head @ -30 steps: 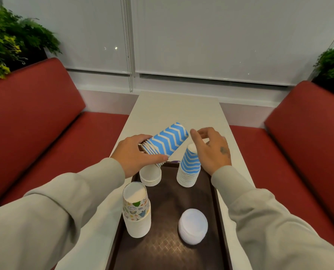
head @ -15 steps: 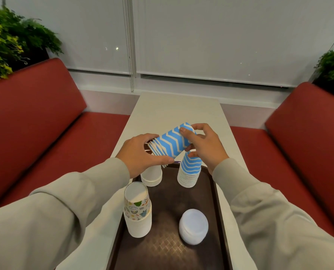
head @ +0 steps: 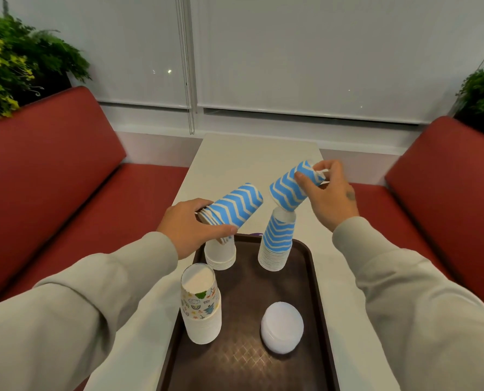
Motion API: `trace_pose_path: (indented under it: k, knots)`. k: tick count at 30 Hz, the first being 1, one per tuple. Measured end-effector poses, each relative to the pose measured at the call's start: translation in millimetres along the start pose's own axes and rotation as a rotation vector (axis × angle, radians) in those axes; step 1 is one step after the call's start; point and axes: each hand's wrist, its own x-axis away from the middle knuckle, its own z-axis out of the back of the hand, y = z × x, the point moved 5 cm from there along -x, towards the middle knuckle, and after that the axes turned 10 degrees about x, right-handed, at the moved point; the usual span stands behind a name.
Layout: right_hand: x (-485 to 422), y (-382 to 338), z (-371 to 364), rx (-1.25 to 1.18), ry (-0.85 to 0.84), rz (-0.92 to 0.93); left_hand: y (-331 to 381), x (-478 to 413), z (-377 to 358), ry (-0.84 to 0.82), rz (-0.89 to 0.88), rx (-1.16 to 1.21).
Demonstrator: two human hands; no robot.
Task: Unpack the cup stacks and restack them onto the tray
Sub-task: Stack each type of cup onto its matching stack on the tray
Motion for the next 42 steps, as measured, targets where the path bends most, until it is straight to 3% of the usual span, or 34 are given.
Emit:
trace_pose_path:
  k: [14,17,20,24,34,38,42]
  knots:
    - [30,48,-52,0.478,-0.34,0.071,2,0,-10,-0.006,0.018,0.023]
    - [30,37,-42,0.419,-0.249,0.089,5,1,-12,-0.007,0.014,0.034]
    - [29,14,-30,0.172,-0.184,0.032,11,2,-14,-0.004,-0.002,0.046]
    - [29,-10,-32,-0.191,-0.327,-0.103,20,4,-19,-0.021,-0.028,0.06]
    - [21,-10,-33,-0.263,-0.323,-0.133,17,7,-25,-0.054,-0.041,0.064]
    - [7,-8,-19,-0.359,-0.203,-0.179,11,7,-20,-0.032,-0.024,0.075]
    - [-8,-6,3,-0.205,-0.013,-0.082,0,5,-12,0.009,0.022,0.094]
